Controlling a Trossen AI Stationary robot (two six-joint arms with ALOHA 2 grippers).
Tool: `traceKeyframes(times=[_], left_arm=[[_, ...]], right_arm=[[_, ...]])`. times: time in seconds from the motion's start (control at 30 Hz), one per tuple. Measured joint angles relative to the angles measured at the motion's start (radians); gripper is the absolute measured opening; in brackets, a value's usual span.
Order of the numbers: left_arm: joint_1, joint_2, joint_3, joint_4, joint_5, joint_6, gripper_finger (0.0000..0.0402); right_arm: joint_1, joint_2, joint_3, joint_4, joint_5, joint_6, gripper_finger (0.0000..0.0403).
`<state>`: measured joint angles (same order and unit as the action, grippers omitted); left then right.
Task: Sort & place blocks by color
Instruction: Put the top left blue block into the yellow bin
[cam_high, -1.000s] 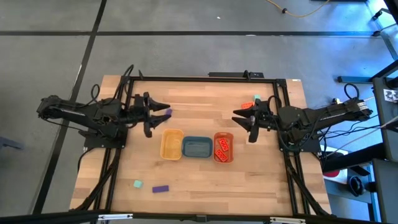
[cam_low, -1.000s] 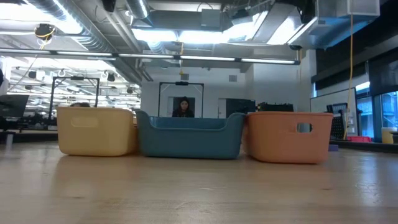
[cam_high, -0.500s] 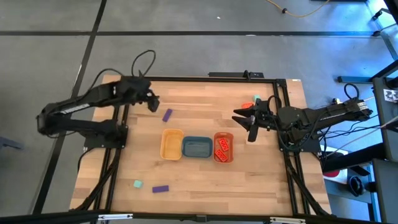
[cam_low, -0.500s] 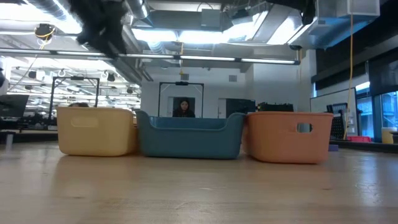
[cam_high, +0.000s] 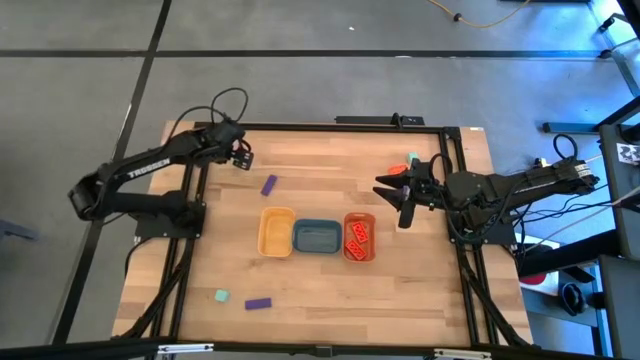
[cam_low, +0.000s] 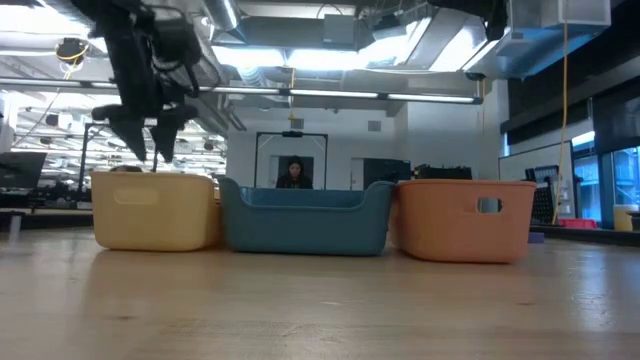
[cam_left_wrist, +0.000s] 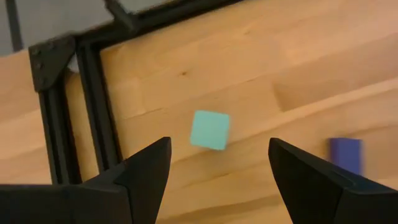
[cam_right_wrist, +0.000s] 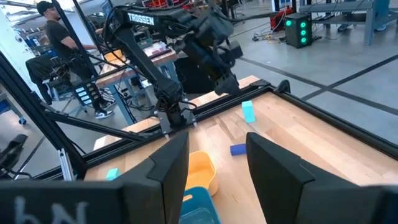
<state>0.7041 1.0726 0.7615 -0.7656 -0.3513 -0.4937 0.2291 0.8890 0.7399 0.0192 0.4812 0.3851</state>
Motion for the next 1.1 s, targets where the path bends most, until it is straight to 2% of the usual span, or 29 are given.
traceKeyframes(times=[0.2,0.43,1.1], left_arm=[[0.052,0.090,-0.008,0.088,0.057,0.057,0.0263],[0.114,0.180,-0.008,0.088,0.088,0.059,0.0263],[0.169,0.341,-0.008,0.141,0.190,0.131,0.0263]], right_arm=[[0.000,0.000,0.000,-0.005,0.000,0.002,0.0163],[0.000,0.000,0.000,-0.005,-0.001,0.002,0.0163],[0.000,0.000,0.000,-0.005,-0.002,0.003,0.0163]])
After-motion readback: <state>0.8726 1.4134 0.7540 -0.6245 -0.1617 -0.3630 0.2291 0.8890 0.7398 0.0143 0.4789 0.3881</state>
